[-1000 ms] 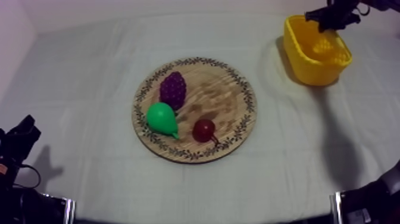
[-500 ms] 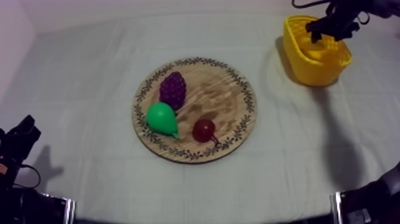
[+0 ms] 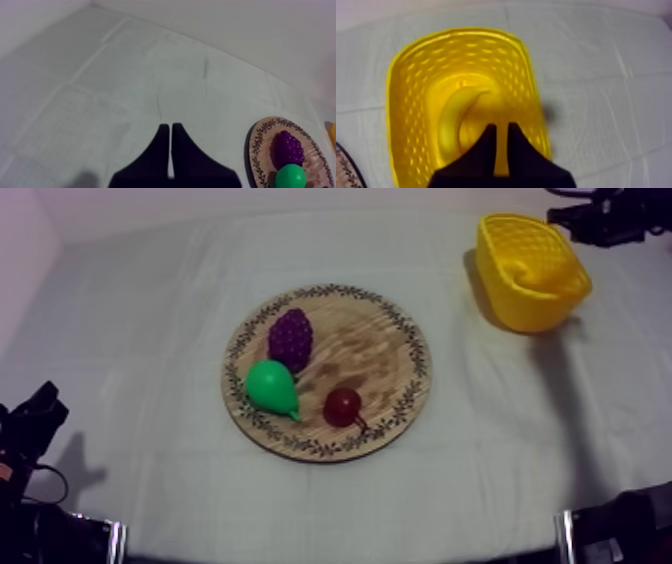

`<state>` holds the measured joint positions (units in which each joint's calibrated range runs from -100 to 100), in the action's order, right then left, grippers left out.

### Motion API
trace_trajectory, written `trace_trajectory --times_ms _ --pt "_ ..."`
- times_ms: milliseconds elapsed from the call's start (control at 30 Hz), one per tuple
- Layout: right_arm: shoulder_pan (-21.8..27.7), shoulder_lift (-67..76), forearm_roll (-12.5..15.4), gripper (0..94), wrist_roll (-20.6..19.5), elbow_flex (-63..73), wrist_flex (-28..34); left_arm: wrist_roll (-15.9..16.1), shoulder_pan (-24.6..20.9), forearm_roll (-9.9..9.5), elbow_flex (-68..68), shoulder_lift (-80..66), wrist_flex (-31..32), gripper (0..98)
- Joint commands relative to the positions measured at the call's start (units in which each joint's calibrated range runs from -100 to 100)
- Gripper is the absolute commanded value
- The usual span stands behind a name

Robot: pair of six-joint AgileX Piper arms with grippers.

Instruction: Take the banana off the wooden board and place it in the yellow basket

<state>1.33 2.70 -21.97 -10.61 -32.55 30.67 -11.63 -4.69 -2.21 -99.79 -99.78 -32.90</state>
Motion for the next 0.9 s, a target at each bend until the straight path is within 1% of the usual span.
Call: trace_trajectory --times_ms 0,167,233,267,333,433,467,533,700,767,800,867 --pt "0.2 12.7 1.4 1.3 -0.6 -12.6 -6.2 0.0 0.0 0.03 0.0 0.0 0.0 0.1" --pt "0.5 27.2 4.5 0.7 1.4 -26.3 -12.5 0.0 0.0 0.03 0.0 0.0 0.0 0.1" --pt "0.3 33.1 6.0 0.6 3.0 -32.3 -15.0 0.0 0.0 0.03 0.0 0.0 0.0 0.1" --pt "0.1 36.0 7.2 0.6 4.3 -35.3 -16.1 0.0 0.0 0.03 0.0 0.0 0.0 0.1" --pt "-0.5 41.9 10.8 0.6 8.0 -40.9 -18.1 0.0 0.0 0.03 0.0 0.0 0.0 0.1" --pt "-1.8 50.4 17.4 0.6 14.8 -48.5 -19.5 0.0 0.0 0.03 0.0 0.0 0.0 0.1" --pt "-2.2 52.9 19.2 0.6 16.7 -50.7 -19.6 0.0 0.0 0.03 0.0 0.0 0.0 0.1" --pt "-3.0 57.5 21.6 0.6 19.5 -54.7 -19.7 0.0 0.0 0.03 0.0 0.0 0.0 0.1" --pt "-3.9 66.4 24.3 0.6 23.1 -63.1 -19.7 0.0 0.0 0.03 0.0 0.0 0.0 0.1" --pt "-4.2 69.7 25.6 0.6 24.6 -65.2 -18.5 0.0 0.0 0.03 0.0 0.0 0.0 0.1" --pt "-4.3 71.2 25.9 0.6 24.8 -65.9 -17.5 0.0 0.0 0.03 0.0 0.0 0.0 0.1" --pt "-4.5 73.9 25.6 0.6 24.2 -66.7 -15.7 0.0 0.0 0.03 0.0 0.0 0.0 0.1"
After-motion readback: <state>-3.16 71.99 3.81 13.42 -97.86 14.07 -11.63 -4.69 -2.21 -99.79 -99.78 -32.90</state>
